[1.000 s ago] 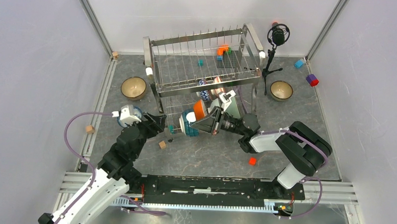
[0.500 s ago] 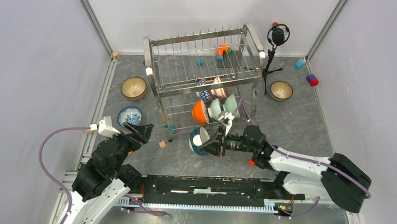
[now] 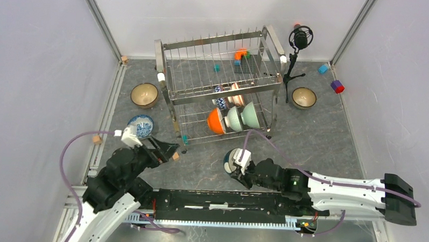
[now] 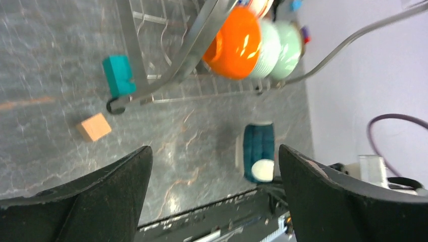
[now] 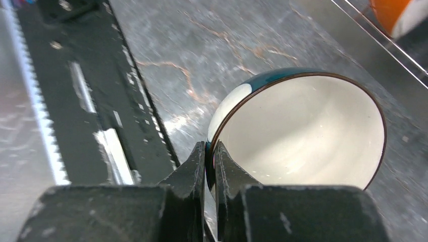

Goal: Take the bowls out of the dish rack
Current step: Place the bowl at the center of the board.

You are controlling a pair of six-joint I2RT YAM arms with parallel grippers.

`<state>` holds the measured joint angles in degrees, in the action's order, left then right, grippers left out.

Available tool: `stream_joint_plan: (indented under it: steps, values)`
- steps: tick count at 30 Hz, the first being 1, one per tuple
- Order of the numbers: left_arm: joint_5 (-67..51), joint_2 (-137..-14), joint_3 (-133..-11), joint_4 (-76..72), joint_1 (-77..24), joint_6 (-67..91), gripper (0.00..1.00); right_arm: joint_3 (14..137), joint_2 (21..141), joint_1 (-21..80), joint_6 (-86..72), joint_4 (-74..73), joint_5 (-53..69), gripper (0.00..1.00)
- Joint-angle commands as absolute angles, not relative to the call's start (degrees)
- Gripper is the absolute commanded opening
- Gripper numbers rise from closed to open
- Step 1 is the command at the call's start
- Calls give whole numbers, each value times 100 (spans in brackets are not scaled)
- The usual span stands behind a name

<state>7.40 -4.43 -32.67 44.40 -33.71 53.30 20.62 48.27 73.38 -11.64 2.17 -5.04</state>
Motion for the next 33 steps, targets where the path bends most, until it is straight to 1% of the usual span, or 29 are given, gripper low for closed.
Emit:
stream_joint_plan:
  steps: [1, 5, 9, 20, 23, 29, 33]
  values:
    - [26, -1248, -3441, 4359, -3331, 4941, 100, 2071, 4762, 7874, -721, 12, -2585, 0]
    - [252, -1296, -3829, 4765, -3331, 4732, 100, 2126, 5149, 8230, -747, 9, -3188, 0]
    - [136, -1498, -3868, 4894, -3336, 4715, 100, 2268, 5730, 8375, -642, 126, -3427, 0]
    - [26, -2042, -3881, 4614, -3346, 4444, 99, 2439, 6253, 8393, -201, 468, -3337, 0]
    - [-181, -2173, -3785, 4421, -3344, 4438, 97, 2438, 6364, 8391, 31, 562, -3264, 0]
    - [49, -2226, -3779, 4358, -3392, 4334, 96, 2772, 6586, 8510, 677, 267, -2938, 0]
    - [529, -2523, -4312, 4663, -3402, 3869, 96, 3134, 6704, 8654, 958, -272, -2905, 0]
